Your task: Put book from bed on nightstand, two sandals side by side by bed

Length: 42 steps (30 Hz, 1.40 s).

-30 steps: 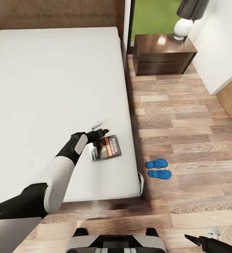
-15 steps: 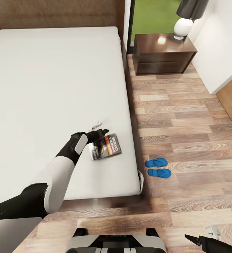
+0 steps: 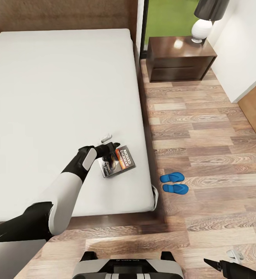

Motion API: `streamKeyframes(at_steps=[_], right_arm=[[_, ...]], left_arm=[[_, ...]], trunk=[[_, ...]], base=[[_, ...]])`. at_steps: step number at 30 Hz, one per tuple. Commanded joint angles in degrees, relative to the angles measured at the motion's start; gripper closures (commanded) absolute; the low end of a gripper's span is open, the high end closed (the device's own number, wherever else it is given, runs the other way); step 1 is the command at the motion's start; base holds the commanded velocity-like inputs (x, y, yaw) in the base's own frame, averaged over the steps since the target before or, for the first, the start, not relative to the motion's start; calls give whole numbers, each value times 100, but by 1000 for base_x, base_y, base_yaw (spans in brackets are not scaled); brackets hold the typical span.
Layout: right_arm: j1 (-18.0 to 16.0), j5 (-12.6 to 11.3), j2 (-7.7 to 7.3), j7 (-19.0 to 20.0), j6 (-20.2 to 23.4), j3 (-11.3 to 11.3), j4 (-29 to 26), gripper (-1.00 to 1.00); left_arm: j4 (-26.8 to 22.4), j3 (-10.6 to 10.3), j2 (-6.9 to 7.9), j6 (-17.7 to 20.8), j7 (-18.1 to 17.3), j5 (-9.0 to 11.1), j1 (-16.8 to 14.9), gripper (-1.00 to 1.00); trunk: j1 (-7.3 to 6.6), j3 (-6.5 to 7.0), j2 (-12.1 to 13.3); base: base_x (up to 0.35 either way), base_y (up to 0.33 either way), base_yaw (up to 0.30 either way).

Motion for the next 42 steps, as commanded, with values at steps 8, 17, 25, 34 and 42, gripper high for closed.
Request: streamKeyframes(at_steps=[8,17,25,34,42], right_arm=[[-1,-28,-1,19,60,-7,-2,-100],[-1,-28,-1,19,60,-7,-2,-100],[-1,-28,-1,19,60,-5,-2,-100],[-1,-28,-1,19,60,-7,-3,-100],[-1,-28,-1,19,61,-7,-2,-100]], left_arm=[[5,42,-7,54,-1,-27,0,-100],[2,42,-7,54,-1,-27,0,-100],[3,42,-7,54,-1,-27,0,-100],[4,42,-7,46,-1,-27,0,-100],[5,42,-7,45,-1,-27,0,-100]], trunk=[[0,-3,-2],[0,-3,-2],[0,-3,-2],[0,-3,-2],[0,-3,-2]], base=[[-62,0,0],[-80,0,0],[-2,0,0],[-103,0,0],[-13,0,0]])
